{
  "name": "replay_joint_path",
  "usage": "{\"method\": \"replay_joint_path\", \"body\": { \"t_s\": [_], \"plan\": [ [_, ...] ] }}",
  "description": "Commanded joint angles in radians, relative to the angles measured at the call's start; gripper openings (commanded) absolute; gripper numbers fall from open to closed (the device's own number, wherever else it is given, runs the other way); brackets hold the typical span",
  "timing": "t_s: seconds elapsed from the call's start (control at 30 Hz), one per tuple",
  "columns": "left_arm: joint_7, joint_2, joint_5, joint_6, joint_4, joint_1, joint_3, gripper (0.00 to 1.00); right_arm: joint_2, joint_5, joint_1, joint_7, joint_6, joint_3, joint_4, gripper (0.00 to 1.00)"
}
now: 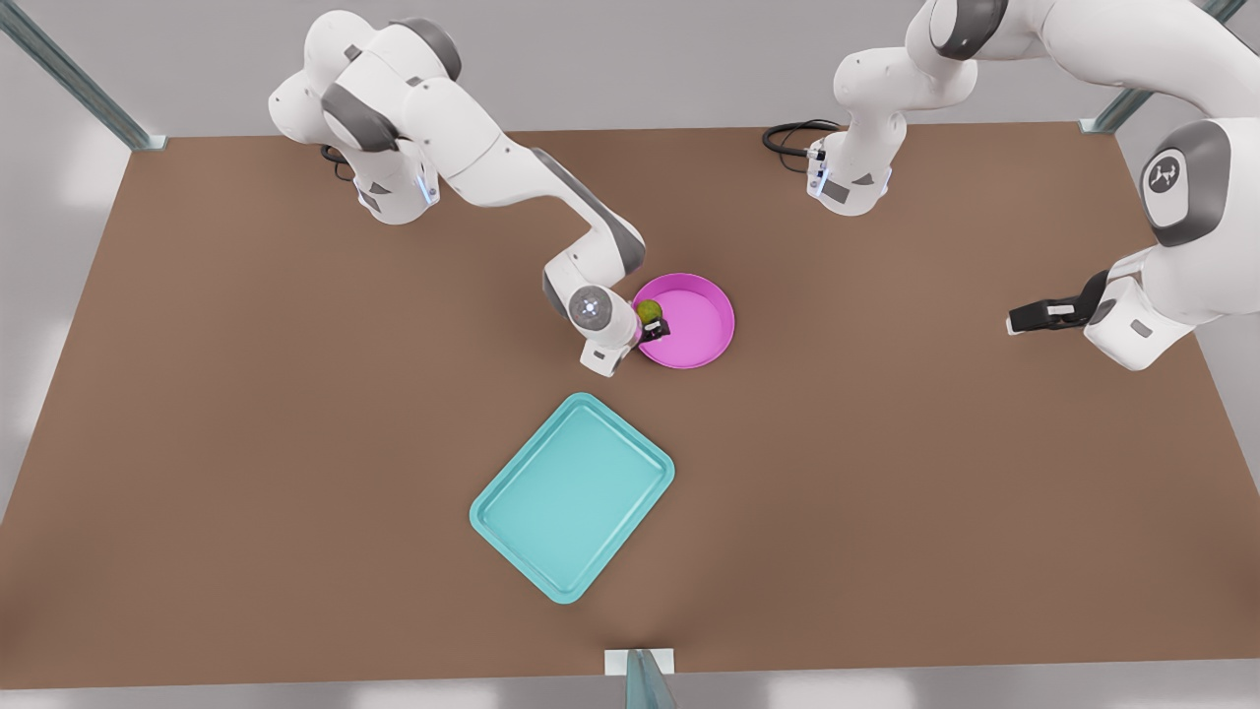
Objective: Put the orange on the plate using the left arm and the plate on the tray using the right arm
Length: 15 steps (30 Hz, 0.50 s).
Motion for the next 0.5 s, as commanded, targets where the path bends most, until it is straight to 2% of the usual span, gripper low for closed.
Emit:
{"method": "replay_joint_path", "body": {
  "t_s": [0.0, 0.1, 0.13, 0.23, 0.37, 0.47],
  "plan": [
    [0.046, -0.001, 0.0, 0.0, 0.0, 0.0, 0.0, 1.0, 0.003, 0.001, 0.001, 0.046, 0.005, 0.0, 0.005, 1.0],
    [0.046, -0.003, 0.0, 0.0, 0.0, 0.0, 0.0, 1.0, 0.019, 0.001, 0.001, 0.043, 0.005, 0.0, 0.017, 0.85],
    [0.044, -0.003, 0.002, -0.001, 0.0, 0.0, 0.0, 1.0, 0.019, 0.001, 0.001, 0.043, 0.004, 0.0, 0.019, 0.74],
    [0.044, -0.004, 0.0, -0.003, 0.0, 0.0, 0.0, 1.0, 0.025, 0.001, 0.001, 0.043, 0.004, 0.0, 0.02, 0.66],
    [0.044, -0.004, 0.0, -0.003, 0.0, 0.0, 0.0, 1.0, 0.025, 0.001, 0.0, 0.041, -0.005, 0.0, 0.02, 0.4],
    [0.044, -0.004, 0.0, 0.005, 0.002, 0.0, -0.002, 1.0, 0.025, 0.001, 0.0, 0.041, -0.013, 0.0, 0.026, 0.29]
  ]
}}
